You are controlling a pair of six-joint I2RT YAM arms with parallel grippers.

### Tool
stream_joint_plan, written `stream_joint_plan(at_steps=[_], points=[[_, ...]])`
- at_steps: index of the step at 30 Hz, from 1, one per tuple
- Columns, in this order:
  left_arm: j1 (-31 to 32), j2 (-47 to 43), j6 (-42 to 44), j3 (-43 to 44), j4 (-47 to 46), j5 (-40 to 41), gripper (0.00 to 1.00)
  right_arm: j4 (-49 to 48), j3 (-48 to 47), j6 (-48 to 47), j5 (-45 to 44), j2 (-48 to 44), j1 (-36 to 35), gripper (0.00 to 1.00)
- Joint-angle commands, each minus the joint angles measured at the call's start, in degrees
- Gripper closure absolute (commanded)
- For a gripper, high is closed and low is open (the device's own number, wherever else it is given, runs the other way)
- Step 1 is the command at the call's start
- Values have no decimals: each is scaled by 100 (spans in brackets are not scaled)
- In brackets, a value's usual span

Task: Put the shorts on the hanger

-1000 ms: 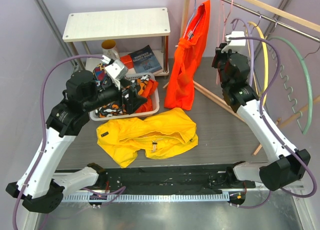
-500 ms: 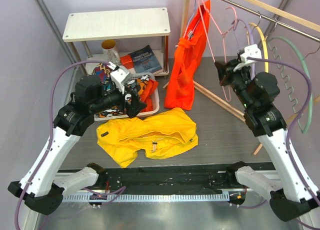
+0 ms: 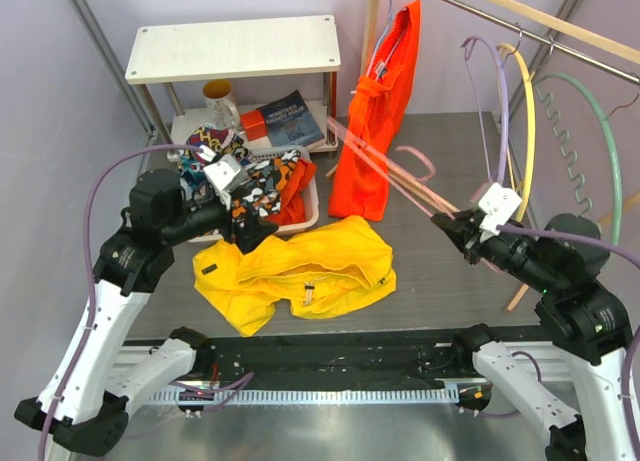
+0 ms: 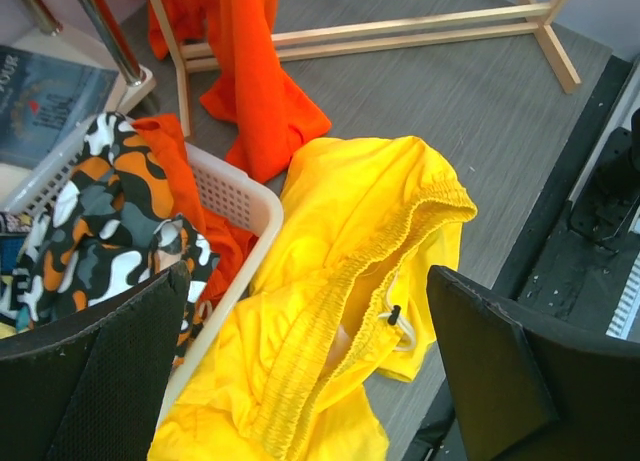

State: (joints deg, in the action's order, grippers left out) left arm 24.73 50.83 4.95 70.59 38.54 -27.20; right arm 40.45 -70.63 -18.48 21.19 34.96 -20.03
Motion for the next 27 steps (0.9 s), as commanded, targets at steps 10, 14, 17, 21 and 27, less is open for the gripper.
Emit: stream_joint_plan(at_steps=[10,14,17,21,27], points=[[-1163,-785,1218,-97,1557,-868,0,3074,-1691,-3081,2480,2541,-307,99],[-1181,-803,1570,-98,2085,-164,3,3180,-1498,-3284,1427,2743,-1448,99],[-1190,-408,1921,-27,2806,4,8,3066,-1191,-3267,863,2867,-2232,99],[-1181,294,2361,-220,3352,144,16,2627,-953,-2916,238,3148,-2655,99],[-1181,375,3316,-1072,3019,373,24,1915,-847,-2625,-168,3096,-2664,99]])
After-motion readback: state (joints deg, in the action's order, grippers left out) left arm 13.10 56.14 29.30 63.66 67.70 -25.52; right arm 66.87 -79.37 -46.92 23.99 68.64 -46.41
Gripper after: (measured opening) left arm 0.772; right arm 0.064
